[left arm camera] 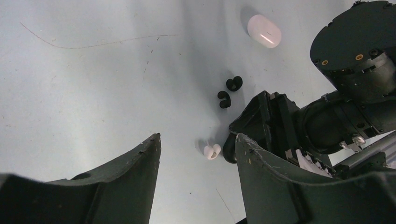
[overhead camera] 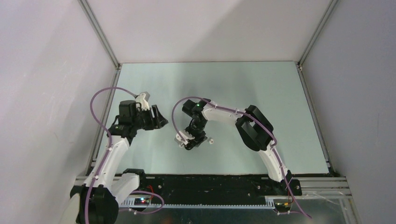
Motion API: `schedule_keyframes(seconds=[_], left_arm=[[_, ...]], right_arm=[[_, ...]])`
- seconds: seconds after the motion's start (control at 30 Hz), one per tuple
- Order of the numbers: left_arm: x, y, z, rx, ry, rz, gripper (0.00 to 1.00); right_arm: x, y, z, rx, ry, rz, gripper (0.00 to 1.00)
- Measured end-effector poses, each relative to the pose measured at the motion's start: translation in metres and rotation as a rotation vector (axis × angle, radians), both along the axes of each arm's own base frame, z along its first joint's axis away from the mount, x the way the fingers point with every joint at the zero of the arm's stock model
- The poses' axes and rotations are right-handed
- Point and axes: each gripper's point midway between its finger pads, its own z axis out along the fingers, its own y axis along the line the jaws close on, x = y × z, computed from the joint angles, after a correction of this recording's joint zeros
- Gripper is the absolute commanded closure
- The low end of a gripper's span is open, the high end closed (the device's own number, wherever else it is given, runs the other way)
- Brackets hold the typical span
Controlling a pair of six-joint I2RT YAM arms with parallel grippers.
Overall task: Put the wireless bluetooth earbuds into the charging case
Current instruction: Pick up the charging case from the center of the board.
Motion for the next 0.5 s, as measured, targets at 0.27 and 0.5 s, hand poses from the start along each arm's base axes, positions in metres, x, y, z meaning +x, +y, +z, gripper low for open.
schedule_keyframes(seconds=[0.27, 0.5], left_arm=[[0.002, -0.001, 0.001, -0.009, -0.008, 0.003, 0.35], [0.003, -0.002, -0.006, -0.020, 0.018, 0.010, 0.35]], right_arm=[[-0.007, -0.020, -0.002, -0.077, 0.115, -0.160, 0.33], [-0.007, -0.012, 0.000, -0.082, 0.167, -0.305, 0.34]])
